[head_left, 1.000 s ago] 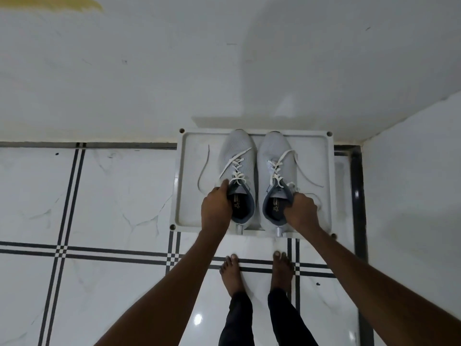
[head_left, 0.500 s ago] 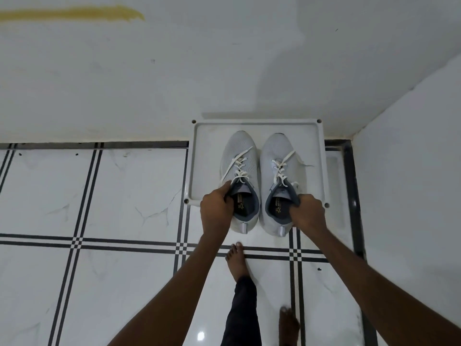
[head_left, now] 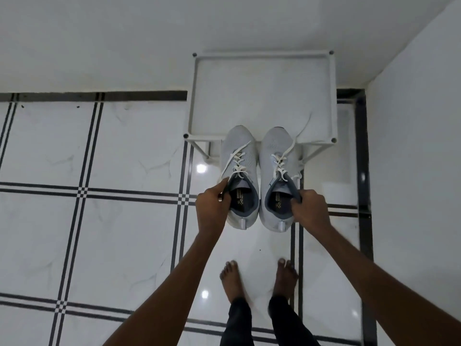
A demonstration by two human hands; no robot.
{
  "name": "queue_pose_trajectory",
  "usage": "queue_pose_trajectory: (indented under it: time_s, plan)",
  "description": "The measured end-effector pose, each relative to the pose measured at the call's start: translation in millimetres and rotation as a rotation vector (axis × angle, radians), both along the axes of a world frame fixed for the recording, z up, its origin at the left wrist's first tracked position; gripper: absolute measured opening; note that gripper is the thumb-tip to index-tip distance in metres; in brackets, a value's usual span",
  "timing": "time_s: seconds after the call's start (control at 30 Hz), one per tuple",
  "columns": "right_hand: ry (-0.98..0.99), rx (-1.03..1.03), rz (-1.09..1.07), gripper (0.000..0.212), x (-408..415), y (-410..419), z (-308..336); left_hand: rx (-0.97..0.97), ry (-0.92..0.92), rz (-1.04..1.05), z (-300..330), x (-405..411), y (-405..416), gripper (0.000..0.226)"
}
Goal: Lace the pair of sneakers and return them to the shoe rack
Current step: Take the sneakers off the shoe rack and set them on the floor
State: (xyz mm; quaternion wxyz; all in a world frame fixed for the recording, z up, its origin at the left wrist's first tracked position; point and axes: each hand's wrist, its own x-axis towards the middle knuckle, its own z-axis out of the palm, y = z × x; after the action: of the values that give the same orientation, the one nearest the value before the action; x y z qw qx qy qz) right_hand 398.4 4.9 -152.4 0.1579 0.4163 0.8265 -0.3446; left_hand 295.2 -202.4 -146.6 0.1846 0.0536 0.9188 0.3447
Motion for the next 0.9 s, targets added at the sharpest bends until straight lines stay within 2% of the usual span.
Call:
queue_pose_trajectory:
  time_s: [0.13,0.3,0.37,0.43,0.5,0.63,0.9]
  plan:
    - [0.036,0.062,-0.003,0.01,15.5,-25.7,-59.4,0.022,-0.01,0.013,-60.7,18.6,-15.2,0.049]
    - [0.12,0.223,-0.038,0.032,22.2,-52.1,-133.0,0.089,0.025,0.131,-127.5,27.8,-24.9,0.052]
    - [0.145,0.206,-0.084,0.033,28.8,-62.6,-147.2,0.115,0.065,0.132,-143.1,34.4,-32.6,0.051]
    - [0.143,0.194,-0.096,0.025,38.1,-72.6,-153.6,0.101,0.09,0.119,-153.0,43.9,-42.3,0.049]
    - [0.114,0.171,-0.07,0.014,47.4,-80.6,-158.1,0.061,0.064,0.105,-162.3,53.3,-53.0,0.046]
    - [0.04,0.096,-0.045,0.011,50.8,-90.2,-182.6,-0.06,0.008,0.029,-193.5,58.4,-67.2,0.043]
    - [-0.003,0.053,-0.066,0.009,34.5,-95.5,-303.9,-0.134,-0.012,-0.035,-311.8,43.5,-66.5,0.044]
